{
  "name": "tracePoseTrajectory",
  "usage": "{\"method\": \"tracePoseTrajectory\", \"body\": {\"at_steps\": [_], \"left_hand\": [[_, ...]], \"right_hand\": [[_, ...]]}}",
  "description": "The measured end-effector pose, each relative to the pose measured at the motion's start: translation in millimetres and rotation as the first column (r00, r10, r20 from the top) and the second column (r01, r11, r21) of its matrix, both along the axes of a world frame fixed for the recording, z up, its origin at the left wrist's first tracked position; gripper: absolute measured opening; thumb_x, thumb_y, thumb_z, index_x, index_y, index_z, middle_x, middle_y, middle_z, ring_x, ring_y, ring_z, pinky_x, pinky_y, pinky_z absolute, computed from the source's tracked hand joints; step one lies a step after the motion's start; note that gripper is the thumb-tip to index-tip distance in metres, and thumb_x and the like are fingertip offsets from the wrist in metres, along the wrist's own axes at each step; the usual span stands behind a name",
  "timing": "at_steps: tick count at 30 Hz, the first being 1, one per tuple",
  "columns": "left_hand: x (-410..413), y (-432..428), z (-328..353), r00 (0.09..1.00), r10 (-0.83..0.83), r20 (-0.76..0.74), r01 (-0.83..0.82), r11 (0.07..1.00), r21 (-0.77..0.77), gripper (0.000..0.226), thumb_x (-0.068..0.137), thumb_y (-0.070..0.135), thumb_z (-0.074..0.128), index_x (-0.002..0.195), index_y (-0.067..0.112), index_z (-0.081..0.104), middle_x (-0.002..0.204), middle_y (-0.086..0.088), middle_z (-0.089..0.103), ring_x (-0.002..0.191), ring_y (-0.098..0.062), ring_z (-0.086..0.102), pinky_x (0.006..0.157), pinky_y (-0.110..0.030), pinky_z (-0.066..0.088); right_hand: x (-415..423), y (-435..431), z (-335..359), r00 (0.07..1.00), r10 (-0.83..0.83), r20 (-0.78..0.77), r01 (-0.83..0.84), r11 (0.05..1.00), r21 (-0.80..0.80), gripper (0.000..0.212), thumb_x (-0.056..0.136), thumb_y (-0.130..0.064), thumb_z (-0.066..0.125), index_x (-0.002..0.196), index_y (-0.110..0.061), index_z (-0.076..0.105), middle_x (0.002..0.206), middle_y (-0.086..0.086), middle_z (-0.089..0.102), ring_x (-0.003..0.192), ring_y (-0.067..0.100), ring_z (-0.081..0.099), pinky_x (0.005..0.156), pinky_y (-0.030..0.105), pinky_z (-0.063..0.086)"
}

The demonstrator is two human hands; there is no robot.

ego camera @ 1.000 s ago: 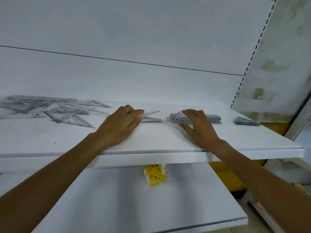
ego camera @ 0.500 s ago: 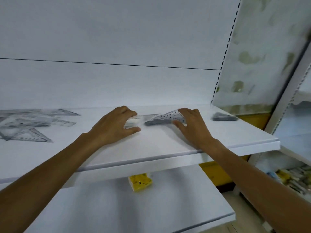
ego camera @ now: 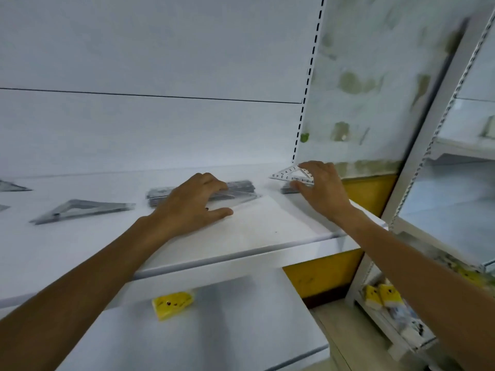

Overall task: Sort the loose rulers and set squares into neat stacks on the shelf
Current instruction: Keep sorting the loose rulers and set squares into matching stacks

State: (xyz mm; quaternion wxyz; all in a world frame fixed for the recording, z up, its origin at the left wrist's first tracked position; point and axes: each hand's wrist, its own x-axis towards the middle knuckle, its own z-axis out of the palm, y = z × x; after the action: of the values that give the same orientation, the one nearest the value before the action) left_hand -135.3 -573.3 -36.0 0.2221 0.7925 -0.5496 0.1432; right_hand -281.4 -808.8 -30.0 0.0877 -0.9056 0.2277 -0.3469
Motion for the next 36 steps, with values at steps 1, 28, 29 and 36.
{"method": "tracePoseTrajectory", "body": {"at_steps": [1, 28, 29, 36], "left_hand": [[-2, -7, -1, 1.000, 0.008, -0.002, -0.008, 1.000, -0.002, 0.050, 0.080, 0.047, 0.062, 0.123, 0.022, 0.054, 0.120, 0.006, 0.053, 0.112, -0.012, 0.044, 0.095, -0.030, 0.039], [-28, -50, -4, 0.985, 0.143, -0.101, -0.143, 0.990, 0.002, 0.045, 0.080, 0.048, 0.061, 0.119, 0.025, 0.057, 0.113, 0.010, 0.055, 0.107, -0.008, 0.049, 0.093, -0.024, 0.037], [-29, -47, -4, 0.984, 0.145, -0.102, -0.146, 0.989, -0.001, 0.044, 0.080, 0.048, 0.061, 0.117, 0.025, 0.057, 0.112, 0.010, 0.055, 0.106, -0.008, 0.049, 0.091, -0.024, 0.037], [-32, 10, -4, 0.961, 0.225, -0.162, -0.235, 0.971, -0.046, 0.044, 0.082, 0.053, 0.053, 0.115, 0.025, 0.059, 0.108, 0.012, 0.056, 0.102, -0.006, 0.050, 0.087, -0.023, 0.037]], "right_hand": [[-4, -15, 1, 1.000, -0.009, -0.008, 0.009, 1.000, 0.011, 0.044, 0.084, -0.027, 0.064, 0.123, -0.008, 0.054, 0.127, 0.010, 0.056, 0.114, 0.029, 0.042, 0.095, 0.033, 0.034], [23, -80, -9, 0.933, 0.227, -0.281, -0.134, 0.940, 0.315, 0.036, 0.090, -0.029, 0.048, 0.124, -0.020, 0.053, 0.135, 0.008, 0.049, 0.125, 0.027, 0.041, 0.108, 0.045, 0.031], [23, -76, -9, 0.940, 0.216, -0.263, -0.138, 0.949, 0.285, 0.038, 0.090, -0.026, 0.048, 0.127, -0.018, 0.050, 0.139, 0.008, 0.044, 0.129, 0.027, 0.035, 0.110, 0.045, 0.027], [38, 11, -6, 0.952, 0.306, -0.008, -0.305, 0.952, 0.026, 0.043, 0.084, -0.005, 0.051, 0.126, -0.005, 0.046, 0.135, 0.013, 0.043, 0.123, 0.029, 0.038, 0.101, 0.039, 0.033]]}}
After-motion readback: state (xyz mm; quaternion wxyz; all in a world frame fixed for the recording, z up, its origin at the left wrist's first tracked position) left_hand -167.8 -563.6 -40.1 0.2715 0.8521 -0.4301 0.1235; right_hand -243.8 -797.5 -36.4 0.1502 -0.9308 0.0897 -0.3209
